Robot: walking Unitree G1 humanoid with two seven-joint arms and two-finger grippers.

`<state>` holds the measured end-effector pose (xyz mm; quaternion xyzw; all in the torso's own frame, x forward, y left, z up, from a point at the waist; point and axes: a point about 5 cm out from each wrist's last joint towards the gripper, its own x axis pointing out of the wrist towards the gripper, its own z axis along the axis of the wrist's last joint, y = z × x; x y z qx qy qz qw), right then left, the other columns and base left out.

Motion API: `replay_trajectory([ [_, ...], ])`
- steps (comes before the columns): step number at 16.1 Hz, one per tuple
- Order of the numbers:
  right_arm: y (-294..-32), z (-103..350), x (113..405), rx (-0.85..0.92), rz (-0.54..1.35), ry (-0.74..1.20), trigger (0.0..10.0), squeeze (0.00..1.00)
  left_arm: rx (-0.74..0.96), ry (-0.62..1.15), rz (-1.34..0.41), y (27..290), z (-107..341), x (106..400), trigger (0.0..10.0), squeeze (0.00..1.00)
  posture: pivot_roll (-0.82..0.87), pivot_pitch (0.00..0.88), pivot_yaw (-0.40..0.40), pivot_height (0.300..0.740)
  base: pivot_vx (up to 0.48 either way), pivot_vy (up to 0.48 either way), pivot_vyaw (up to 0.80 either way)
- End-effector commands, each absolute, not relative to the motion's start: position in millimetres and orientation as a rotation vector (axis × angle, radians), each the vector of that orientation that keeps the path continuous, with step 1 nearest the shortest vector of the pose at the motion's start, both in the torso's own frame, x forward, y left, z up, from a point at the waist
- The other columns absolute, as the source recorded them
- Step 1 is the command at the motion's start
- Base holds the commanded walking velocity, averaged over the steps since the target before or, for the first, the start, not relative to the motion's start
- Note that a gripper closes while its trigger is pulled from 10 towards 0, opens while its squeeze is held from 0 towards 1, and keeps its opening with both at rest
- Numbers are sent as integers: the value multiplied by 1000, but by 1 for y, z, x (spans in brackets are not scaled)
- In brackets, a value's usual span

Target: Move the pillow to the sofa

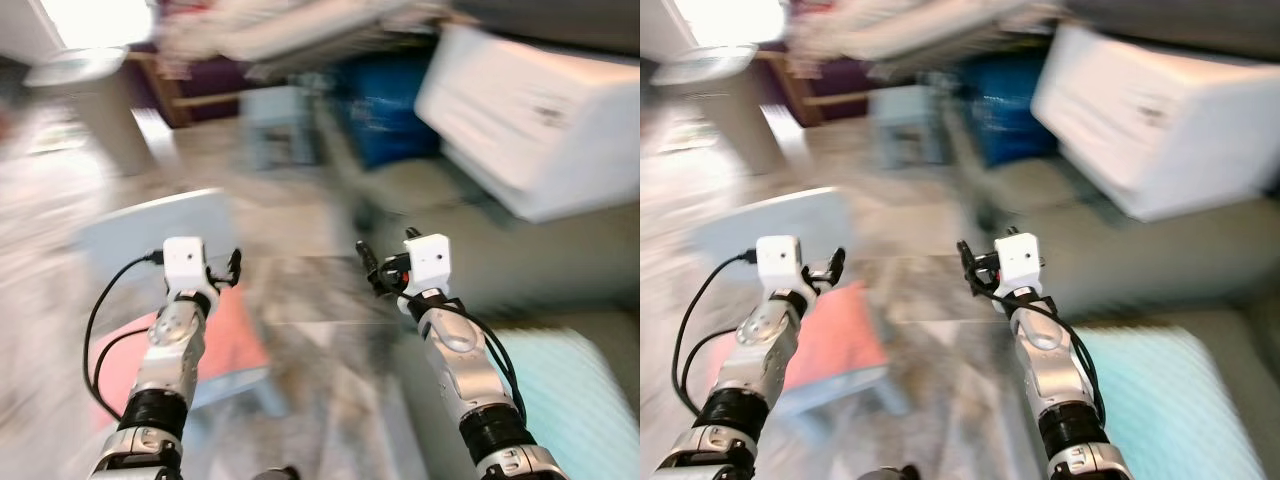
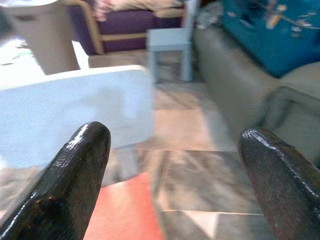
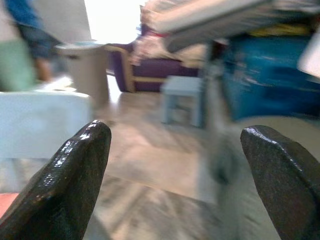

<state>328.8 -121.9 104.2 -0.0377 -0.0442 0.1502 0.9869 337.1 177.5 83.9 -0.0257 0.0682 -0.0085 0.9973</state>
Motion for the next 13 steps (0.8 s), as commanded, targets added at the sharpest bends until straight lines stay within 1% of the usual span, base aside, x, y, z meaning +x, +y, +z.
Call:
replay_trajectory([
  [1,-127,102,326,-71,294,-79,10000,0,-38,153,-15,176,81,336,10000,0,-116,92,108,740,0,0,550],
  [3,-130,102,327,-68,282,-79,10000,0,-38,156,-19,176,82,338,10000,0,-117,87,111,740,0,0,0],
  [7,-131,103,328,-68,274,-81,10000,0,-43,155,-22,178,85,341,10000,0,-113,78,114,740,0,476,0],
  [13,-138,103,326,-63,251,-84,10000,0,-44,164,-21,178,83,340,10000,0,-113,78,114,740,0,476,0],
])
